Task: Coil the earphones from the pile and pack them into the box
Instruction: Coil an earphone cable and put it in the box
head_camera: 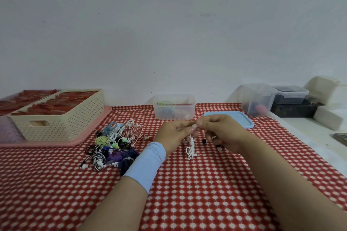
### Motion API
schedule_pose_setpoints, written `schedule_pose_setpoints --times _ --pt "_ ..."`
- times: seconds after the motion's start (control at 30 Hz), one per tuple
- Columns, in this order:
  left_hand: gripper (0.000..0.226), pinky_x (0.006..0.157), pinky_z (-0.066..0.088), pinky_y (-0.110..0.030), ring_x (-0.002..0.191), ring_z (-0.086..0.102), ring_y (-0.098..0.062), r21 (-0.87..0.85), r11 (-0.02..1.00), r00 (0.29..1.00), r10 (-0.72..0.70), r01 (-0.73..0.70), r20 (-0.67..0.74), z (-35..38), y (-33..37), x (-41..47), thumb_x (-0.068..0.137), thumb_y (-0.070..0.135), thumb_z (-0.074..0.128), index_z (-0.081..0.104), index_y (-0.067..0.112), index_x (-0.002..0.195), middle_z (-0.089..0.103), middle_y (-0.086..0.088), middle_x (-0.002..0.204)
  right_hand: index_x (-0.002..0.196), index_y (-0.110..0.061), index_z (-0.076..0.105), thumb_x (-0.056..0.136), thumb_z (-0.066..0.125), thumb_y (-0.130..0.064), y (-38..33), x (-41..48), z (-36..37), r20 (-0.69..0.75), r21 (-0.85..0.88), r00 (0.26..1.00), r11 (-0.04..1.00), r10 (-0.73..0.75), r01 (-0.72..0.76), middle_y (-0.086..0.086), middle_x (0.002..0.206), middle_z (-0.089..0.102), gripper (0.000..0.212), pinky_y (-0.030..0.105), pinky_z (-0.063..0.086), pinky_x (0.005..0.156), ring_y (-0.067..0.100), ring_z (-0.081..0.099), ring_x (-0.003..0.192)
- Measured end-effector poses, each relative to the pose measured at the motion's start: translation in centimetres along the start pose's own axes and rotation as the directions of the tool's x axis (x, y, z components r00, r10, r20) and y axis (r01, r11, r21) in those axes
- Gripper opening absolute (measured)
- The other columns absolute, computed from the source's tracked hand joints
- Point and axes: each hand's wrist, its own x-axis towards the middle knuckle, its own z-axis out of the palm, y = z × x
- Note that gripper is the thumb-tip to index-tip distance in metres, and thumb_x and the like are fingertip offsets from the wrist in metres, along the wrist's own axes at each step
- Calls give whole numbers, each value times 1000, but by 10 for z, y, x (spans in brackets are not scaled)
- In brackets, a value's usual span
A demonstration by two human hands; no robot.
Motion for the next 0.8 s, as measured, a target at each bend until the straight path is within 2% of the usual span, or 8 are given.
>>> schedule_pose_setpoints --times 0.07,0.17,0.23,0.3,0.37,0.5,0.63,0.8 --pt "15 74 55 -22 78 69 -7 -4 1000 1000 -5 5 -5 -2 0 0 92 19 67 74 22 105 78 3 87 104 -2 74 93 68 -19 0 0 -1 17 2 1000 1000 15 -15 1 61 65 21 19 27 36 7 46 42" --pt "14 66 52 -17 78 67 -8 -53 998 1000 -21 22 16 -4 0 -1 92 18 67 75 21 103 77 3 86 105 -5 75 84 72 -26 4 5 -3 67 34 998 999 15 -17 14 87 67 30 19 28 38 11 49 52" --pt "15 65 54 -21 70 63 -6 -103 994 999 -25 29 43 -4 1 -1 93 14 64 75 17 104 76 2 84 107 -6 75 86 71 -26 6 6 -4 84 43 996 999 14 -18 17 94 64 30 19 27 39 12 49 54" --pt "15 70 57 -29 63 59 -2 -123 992 998 -22 30 64 -5 0 -1 94 12 63 75 18 103 75 4 81 108 -5 75 91 67 -22 6 7 -5 101 55 995 998 8 -13 15 93 64 25 18 27 39 11 48 54" --pt "16 76 55 -36 65 59 -4 -134 990 996 -23 34 81 -6 -1 -1 94 12 63 76 21 99 75 2 82 107 -4 74 92 66 -20 7 6 -5 119 65 993 998 4 -12 13 89 66 23 18 26 40 11 47 53" --pt "13 67 51 -24 67 61 -6 -117 993 996 -22 33 92 -8 0 -2 92 14 66 76 19 98 75 1 81 101 -4 76 83 72 -23 6 5 -1 113 40 994 999 -14 9 9 78 68 26 19 25 39 13 47 50" --pt "18 71 55 -26 73 64 -11 -84 996 997 -22 29 76 -11 0 -1 90 15 68 76 11 106 76 -3 85 96 -10 78 73 77 -27 5 5 3 74 29 997 1000 -4 2 6 71 68 29 18 25 38 14 49 49" --pt "12 76 53 -19 82 72 -8 -70 997 1000 10 -10 0 -9 0 -1 89 15 70 75 18 100 78 -1 87 103 -13 75 92 71 -20 2 1 7 -20 27 1000 999 -24 25 2 73 73 14 18 28 36 13 56 48"
